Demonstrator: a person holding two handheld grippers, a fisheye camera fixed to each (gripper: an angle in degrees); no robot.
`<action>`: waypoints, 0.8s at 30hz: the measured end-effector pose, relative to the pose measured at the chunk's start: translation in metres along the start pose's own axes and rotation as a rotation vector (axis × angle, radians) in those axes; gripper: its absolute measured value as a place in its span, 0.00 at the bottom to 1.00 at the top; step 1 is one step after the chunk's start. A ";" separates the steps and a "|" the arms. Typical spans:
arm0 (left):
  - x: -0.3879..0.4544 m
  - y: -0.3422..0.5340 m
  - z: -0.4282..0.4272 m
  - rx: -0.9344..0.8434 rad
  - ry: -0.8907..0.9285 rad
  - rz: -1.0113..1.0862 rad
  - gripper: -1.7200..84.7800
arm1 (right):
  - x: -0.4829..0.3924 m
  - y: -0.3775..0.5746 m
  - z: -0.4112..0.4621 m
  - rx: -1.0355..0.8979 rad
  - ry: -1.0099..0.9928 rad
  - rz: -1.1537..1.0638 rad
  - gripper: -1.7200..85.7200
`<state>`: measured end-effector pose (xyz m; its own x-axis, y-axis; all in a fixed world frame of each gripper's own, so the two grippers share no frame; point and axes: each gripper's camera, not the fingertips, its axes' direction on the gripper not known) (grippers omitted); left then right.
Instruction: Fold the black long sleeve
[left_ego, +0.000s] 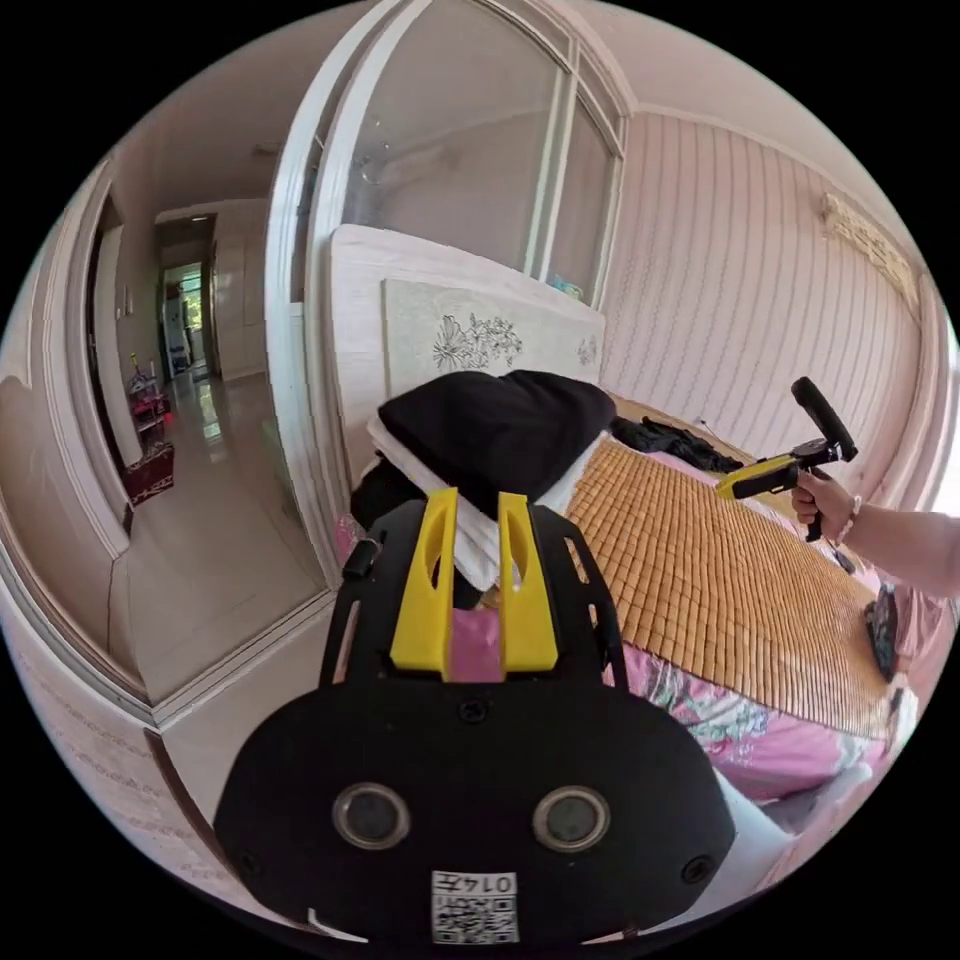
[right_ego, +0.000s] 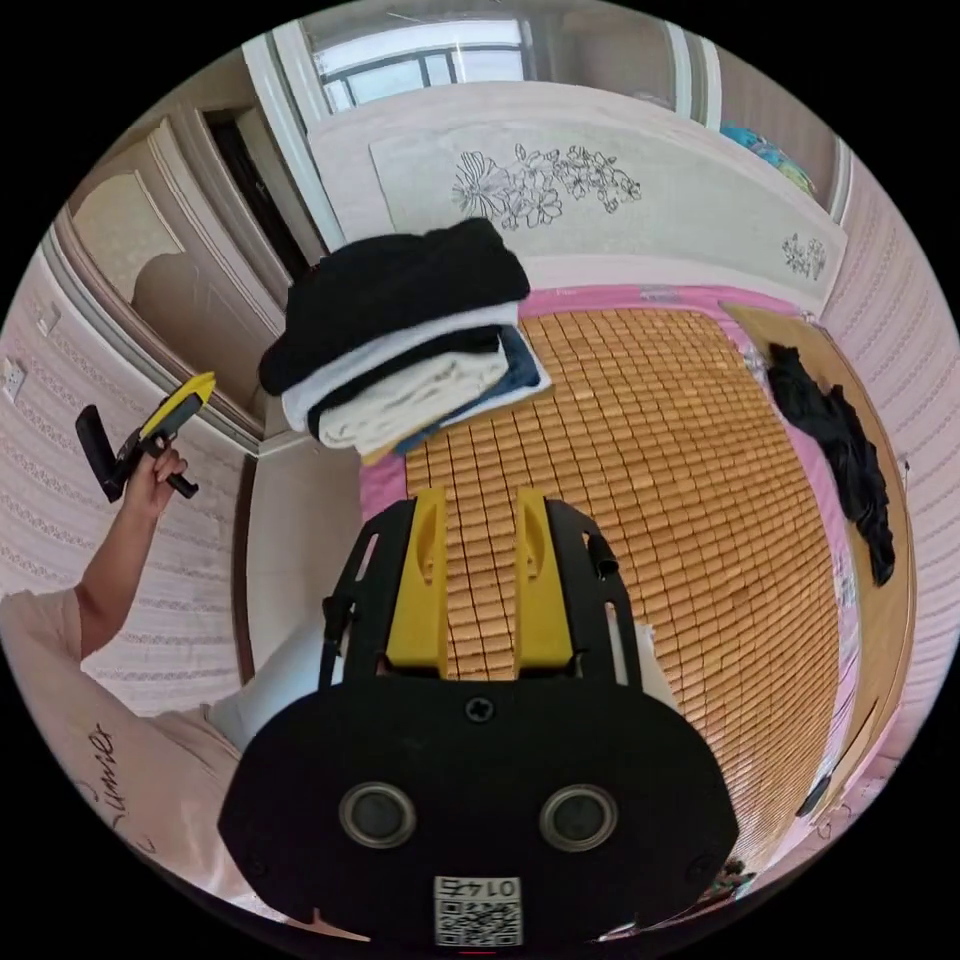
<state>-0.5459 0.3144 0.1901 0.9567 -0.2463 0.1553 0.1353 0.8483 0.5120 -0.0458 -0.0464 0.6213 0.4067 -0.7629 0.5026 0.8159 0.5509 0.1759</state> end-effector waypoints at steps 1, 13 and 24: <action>0.013 0.010 -0.001 -0.006 0.014 0.036 0.09 | 0.006 0.054 0.012 -0.054 0.008 0.045 0.14; 0.316 0.120 0.018 -0.257 0.663 0.412 0.08 | -0.015 0.543 -0.046 -0.100 0.110 1.066 0.12; 0.607 0.171 -0.017 -0.276 1.067 0.943 0.10 | -0.047 0.762 -0.087 0.226 0.343 1.524 0.14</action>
<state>0.0628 0.3182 0.3573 0.4324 0.7990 -0.4178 -0.7145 0.5863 0.3818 0.5924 0.3802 0.6580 0.8508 0.5127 0.1155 -0.4931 0.8547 -0.1622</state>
